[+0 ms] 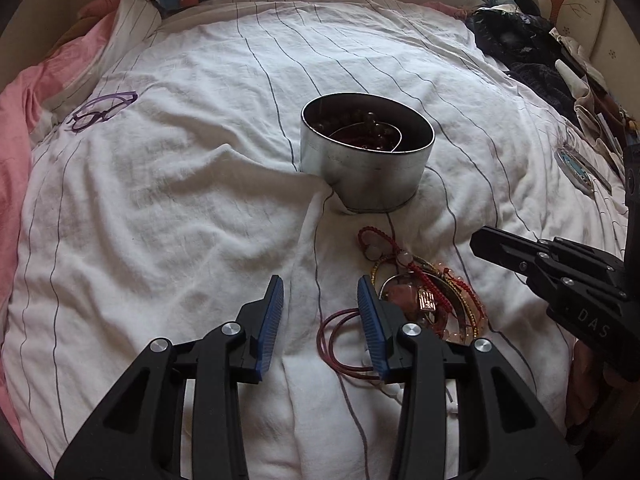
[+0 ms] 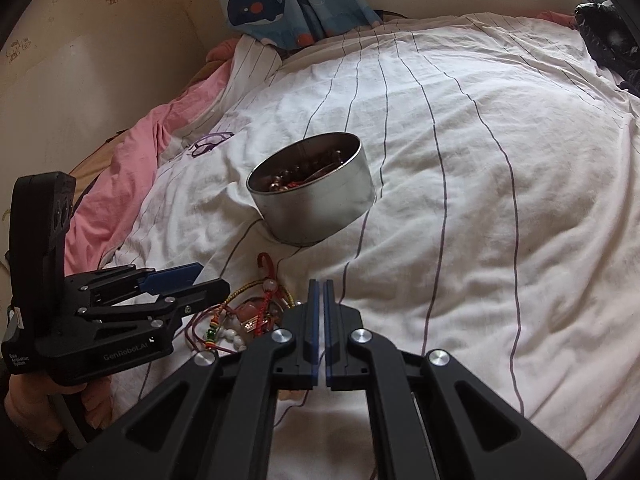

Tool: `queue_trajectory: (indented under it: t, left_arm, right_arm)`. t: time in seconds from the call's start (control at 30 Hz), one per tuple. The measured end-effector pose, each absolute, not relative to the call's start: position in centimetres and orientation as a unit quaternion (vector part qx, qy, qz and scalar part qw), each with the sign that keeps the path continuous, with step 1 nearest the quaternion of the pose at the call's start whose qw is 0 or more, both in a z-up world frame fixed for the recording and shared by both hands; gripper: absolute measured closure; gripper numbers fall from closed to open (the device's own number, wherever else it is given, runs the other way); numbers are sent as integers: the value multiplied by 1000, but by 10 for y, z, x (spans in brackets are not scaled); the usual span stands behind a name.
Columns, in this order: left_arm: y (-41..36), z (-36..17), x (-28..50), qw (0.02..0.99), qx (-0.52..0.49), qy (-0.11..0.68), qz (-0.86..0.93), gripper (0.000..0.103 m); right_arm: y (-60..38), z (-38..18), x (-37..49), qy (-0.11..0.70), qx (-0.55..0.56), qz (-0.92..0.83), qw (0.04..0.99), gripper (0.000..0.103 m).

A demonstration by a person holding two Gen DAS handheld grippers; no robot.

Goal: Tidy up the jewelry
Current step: 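Move both tools back to the remaining jewelry pile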

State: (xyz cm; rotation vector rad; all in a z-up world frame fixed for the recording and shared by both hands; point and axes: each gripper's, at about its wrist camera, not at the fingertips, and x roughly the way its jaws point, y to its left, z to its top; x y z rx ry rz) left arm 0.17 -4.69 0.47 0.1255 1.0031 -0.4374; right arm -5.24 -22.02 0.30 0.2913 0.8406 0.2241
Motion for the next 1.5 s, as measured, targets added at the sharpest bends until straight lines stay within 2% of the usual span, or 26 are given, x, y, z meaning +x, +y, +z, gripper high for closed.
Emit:
queue_trajectory:
  t: [0.73, 0.93, 1.1, 1.3, 1.5]
  left_arm:
    - [-25, 5, -8, 854, 22, 480, -200, 61]
    - [-28, 1, -18, 850, 47, 484, -203, 59]
    - [-17, 4, -14, 856, 29, 480, -190, 59]
    - [-16, 4, -13, 858, 26, 477, -190, 59]
    - [-17, 4, -14, 858, 28, 476, -190, 59]
  right_arm:
    - [-207, 7, -54, 405, 101, 107, 903, 101]
    - [-201, 8, -56, 401, 92, 121, 903, 101]
    - [-180, 12, -59, 393, 62, 170, 902, 101]
    - [-158, -3, -54, 427, 12, 183, 885, 101]
    - [-184, 0, -52, 421, 58, 149, 893, 102]
